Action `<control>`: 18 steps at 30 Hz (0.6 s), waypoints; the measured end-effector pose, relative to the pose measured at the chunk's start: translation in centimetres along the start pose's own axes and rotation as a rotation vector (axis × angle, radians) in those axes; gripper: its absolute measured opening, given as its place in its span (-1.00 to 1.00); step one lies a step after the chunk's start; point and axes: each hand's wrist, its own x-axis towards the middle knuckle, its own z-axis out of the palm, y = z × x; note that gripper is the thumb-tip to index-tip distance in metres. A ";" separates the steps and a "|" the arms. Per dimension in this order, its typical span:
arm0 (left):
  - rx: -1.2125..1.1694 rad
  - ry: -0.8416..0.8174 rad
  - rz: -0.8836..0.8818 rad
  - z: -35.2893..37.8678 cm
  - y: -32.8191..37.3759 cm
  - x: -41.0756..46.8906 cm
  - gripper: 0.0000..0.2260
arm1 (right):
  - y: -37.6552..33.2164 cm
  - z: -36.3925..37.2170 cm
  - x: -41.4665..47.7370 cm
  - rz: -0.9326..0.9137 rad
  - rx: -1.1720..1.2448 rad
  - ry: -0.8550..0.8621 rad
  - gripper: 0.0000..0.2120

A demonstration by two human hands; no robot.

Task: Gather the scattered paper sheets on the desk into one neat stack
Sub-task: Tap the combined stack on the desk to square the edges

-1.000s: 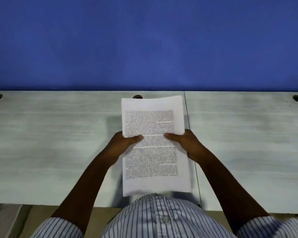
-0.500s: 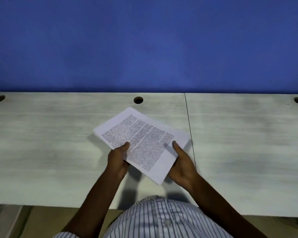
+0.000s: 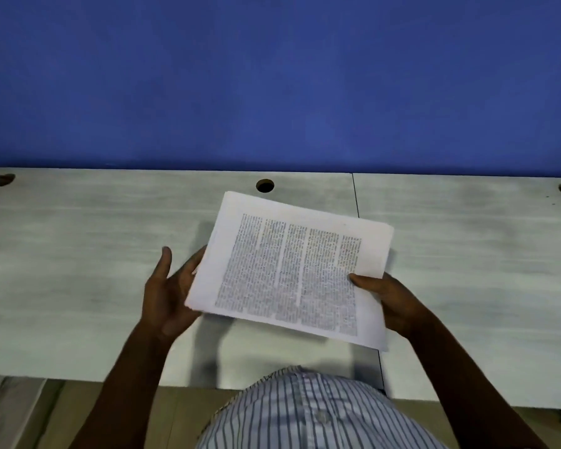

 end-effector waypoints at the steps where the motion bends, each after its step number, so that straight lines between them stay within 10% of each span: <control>1: 0.063 -0.017 -0.054 0.3 0.7 -0.1 -0.30 | -0.3 -0.5 -0.3 0.032 -0.004 0.005 -0.51; 9: 0.802 0.169 -0.156 4.0 -1.6 2.5 -0.68 | 0.1 0.1 0.0 0.129 -0.174 0.050 -0.68; 18: 0.767 0.249 0.500 4.9 0.0 2.8 -0.69 | -3.0 2.5 0.9 -0.414 -0.294 0.276 -0.70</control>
